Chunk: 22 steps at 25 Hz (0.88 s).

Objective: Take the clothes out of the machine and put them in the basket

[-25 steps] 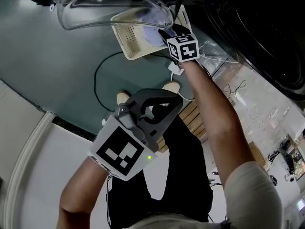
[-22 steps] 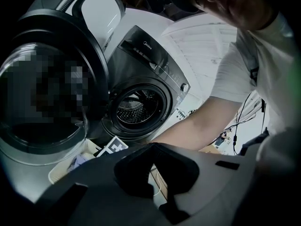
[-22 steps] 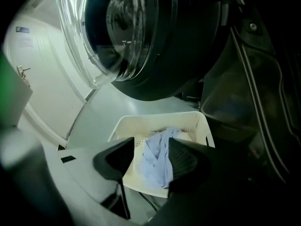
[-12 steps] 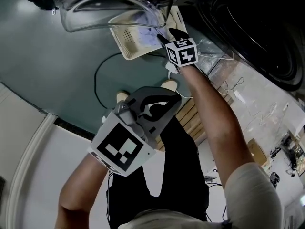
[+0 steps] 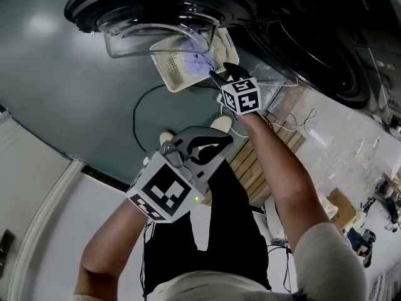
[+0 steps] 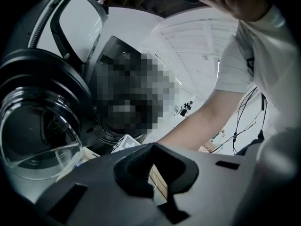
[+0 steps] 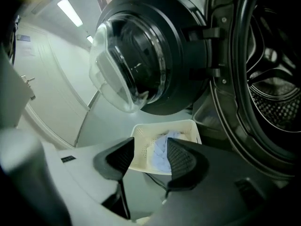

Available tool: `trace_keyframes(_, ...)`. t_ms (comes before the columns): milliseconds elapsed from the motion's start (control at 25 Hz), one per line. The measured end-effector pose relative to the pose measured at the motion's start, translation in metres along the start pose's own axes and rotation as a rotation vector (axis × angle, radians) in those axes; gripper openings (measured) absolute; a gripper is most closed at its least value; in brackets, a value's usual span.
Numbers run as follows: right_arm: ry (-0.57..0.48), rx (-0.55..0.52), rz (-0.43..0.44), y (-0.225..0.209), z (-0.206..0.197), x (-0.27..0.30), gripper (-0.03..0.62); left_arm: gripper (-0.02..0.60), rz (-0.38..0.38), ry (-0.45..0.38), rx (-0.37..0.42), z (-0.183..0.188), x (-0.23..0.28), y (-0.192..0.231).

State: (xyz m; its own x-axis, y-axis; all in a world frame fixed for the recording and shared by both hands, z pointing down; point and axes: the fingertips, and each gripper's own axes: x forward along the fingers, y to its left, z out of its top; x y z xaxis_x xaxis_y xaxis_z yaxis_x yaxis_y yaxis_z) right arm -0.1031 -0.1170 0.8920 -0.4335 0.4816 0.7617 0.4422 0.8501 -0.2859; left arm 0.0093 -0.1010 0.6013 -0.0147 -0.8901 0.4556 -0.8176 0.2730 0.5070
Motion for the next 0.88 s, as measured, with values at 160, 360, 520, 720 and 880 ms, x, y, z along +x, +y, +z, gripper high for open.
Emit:
trace_keyframes(160, -0.022, 0.003, -0.004, 0.014, 0.013, -0.034, 0.21, -0.002, 0.004, 0.003, 0.012, 0.017, -0.014, -0.016)
trace_keyframes(360, -0.042, 0.027, -0.012, 0.028, 0.024, -0.08, 0.21, -0.002, 0.004, 0.03, 0.044, 0.028, -0.035, -0.042)
trace_keyframes(520, -0.046, 0.043, -0.012, 0.047, 0.028, -0.124, 0.21, -0.002, -0.007, 0.046, 0.033, 0.034, -0.056, -0.069)
trace_keyframes(720, -0.082, 0.047, -0.01, 0.078, 0.046, -0.183, 0.21, -0.002, 0.0, 0.044, 0.066, 0.056, -0.08, -0.094)
trace_keyframes(880, -0.124, 0.031, 0.004, 0.118, 0.066, -0.234, 0.21, -0.002, 0.003, 0.032, 0.075, 0.069, -0.11, -0.117)
